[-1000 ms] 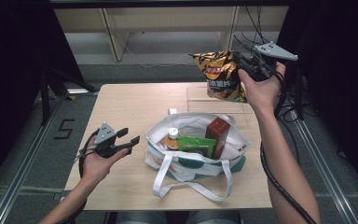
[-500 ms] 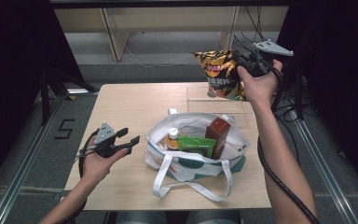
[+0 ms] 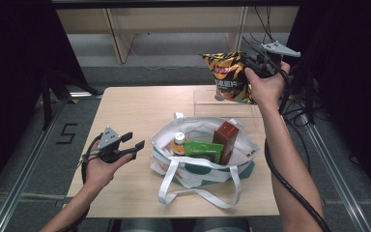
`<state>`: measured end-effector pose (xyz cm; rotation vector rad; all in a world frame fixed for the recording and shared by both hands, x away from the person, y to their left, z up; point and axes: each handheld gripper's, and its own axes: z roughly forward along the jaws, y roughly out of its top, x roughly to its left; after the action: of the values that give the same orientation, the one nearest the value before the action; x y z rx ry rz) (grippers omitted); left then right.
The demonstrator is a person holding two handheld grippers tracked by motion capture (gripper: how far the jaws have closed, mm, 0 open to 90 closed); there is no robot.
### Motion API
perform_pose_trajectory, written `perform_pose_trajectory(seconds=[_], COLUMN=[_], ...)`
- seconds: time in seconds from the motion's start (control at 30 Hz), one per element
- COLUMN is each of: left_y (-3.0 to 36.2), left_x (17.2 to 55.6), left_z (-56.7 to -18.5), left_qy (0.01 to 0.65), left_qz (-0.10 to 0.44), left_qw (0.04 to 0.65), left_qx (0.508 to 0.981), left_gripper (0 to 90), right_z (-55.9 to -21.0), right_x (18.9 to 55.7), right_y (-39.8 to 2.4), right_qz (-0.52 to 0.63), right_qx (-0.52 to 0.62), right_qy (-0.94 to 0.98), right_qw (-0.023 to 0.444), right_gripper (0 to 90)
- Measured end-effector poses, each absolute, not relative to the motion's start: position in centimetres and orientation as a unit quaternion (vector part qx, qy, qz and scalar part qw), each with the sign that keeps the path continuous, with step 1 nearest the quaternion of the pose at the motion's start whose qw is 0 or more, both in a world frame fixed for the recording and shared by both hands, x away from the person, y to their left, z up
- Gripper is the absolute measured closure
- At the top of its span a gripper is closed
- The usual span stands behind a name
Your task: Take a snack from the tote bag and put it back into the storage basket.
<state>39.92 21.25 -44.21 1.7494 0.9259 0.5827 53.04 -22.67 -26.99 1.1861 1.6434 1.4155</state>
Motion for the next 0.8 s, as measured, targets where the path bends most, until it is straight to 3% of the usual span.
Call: perform_pose_trajectory(seconds=[0.8], left_y=[21.1], left_x=[39.9], left_z=[-44.0], left_qy=[0.384], left_qz=[0.247], left_qw=[0.516], left_qx=[0.725], left_gripper=[39.2], right_z=[-28.5], right_x=[55.5], right_y=[-23.2], right_qz=[0.518], right_qx=[0.469], right_qy=[0.641], right_qw=[0.318], right_gripper=[90.0])
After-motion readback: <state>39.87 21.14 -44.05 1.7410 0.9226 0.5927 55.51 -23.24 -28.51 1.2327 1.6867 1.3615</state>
